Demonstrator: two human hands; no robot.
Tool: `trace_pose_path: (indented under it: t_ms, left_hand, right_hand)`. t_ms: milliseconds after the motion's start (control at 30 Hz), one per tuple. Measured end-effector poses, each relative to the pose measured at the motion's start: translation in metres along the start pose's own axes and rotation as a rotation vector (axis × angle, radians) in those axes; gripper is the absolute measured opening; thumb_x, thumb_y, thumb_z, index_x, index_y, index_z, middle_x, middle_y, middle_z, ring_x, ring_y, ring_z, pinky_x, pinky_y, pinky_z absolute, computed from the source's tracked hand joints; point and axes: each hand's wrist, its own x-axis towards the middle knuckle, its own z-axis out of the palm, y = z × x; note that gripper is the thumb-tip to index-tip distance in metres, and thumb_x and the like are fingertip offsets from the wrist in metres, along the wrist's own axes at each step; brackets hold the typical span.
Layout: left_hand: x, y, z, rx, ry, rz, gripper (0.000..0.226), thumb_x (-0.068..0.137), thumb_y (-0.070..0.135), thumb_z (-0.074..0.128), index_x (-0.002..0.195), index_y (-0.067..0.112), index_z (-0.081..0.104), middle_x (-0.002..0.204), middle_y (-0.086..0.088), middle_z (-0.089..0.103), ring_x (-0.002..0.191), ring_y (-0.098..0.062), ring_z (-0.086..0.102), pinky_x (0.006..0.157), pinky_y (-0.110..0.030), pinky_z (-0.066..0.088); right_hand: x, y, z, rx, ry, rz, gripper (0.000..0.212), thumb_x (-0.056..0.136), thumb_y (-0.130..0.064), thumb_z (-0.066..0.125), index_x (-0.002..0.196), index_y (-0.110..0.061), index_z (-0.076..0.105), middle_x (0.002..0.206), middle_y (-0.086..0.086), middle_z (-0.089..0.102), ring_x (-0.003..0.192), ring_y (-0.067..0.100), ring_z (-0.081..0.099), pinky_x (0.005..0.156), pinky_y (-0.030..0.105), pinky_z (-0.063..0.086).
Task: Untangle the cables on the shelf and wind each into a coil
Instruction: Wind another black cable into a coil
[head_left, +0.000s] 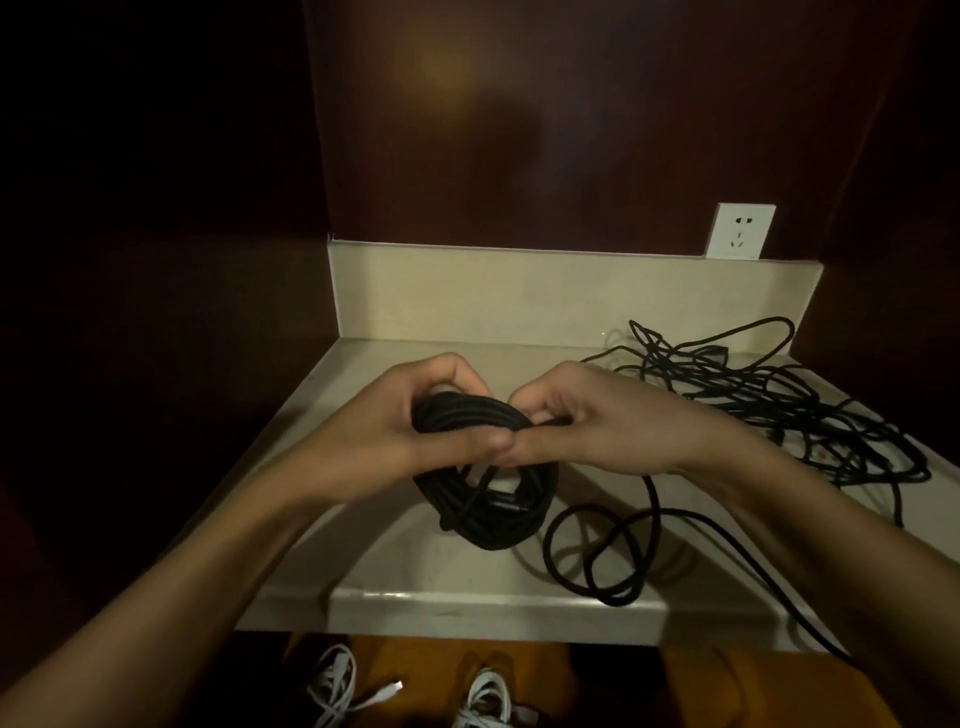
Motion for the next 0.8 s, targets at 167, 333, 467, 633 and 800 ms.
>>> trace_pose_path:
  t_ms: [167,333,467,633,800]
  left_hand:
    - [0.003,0.017,-0.001,0.235,-0.125,-0.091,0.045,0.069,0.049,0.086,0.095,0.022,0.061,0.084,-0.004,0.071,0.075,-0.023,0.069,0.066,-0.041,0.055]
    - [0.006,0.024,0.011,0.542,-0.135,-0.039,0.043,0.066,0.059,0.085,0.089,0.031,0.061,0.082,0.008,0.069,0.077,-0.008,0.067,0.066,-0.037,0.057]
    - [0.009,0.023,0.013,0.689,-0.074,-0.056,0.040,0.069,0.064,0.079,0.083,0.031,0.060,0.075,0.010,0.066,0.071,-0.004,0.064,0.064,-0.034,0.055]
    - [0.011,0.023,0.007,0.567,-0.154,-0.070,0.037,0.077,0.064,0.073,0.084,0.029,0.062,0.073,0.006,0.068,0.068,-0.011,0.067,0.061,-0.041,0.054]
    - [0.008,0.015,0.009,0.423,-0.189,-0.043,0.031,0.082,0.051,0.071,0.088,0.021,0.065,0.074,-0.002,0.068,0.067,-0.018,0.066,0.062,-0.040,0.050]
  right_hand:
    - [-0.001,0.000,0.000,-0.069,-0.039,0.001,0.022,0.093,-0.034,0.067,0.079,-0.017,0.068,0.059,-0.005,0.054,0.055,0.002,0.047,0.058,0.026,0.035]
    - [0.001,-0.001,-0.001,-0.086,-0.060,-0.026,0.022,0.093,-0.032,0.068,0.084,-0.012,0.071,0.069,0.006,0.066,0.062,0.005,0.056,0.062,0.032,0.043]
    - [0.001,0.000,-0.004,-0.102,-0.039,-0.028,0.018,0.092,-0.029,0.068,0.079,-0.018,0.068,0.059,-0.013,0.058,0.057,-0.004,0.052,0.058,0.014,0.036]
    - [0.003,-0.001,-0.008,-0.079,-0.061,0.006,0.028,0.093,-0.039,0.065,0.083,-0.013,0.070,0.070,0.007,0.066,0.062,0.008,0.056,0.062,0.032,0.041]
    - [0.004,-0.002,-0.007,-0.054,-0.070,0.021,0.033,0.092,-0.043,0.065,0.075,-0.015,0.069,0.058,-0.005,0.050,0.054,0.007,0.044,0.056,0.029,0.031]
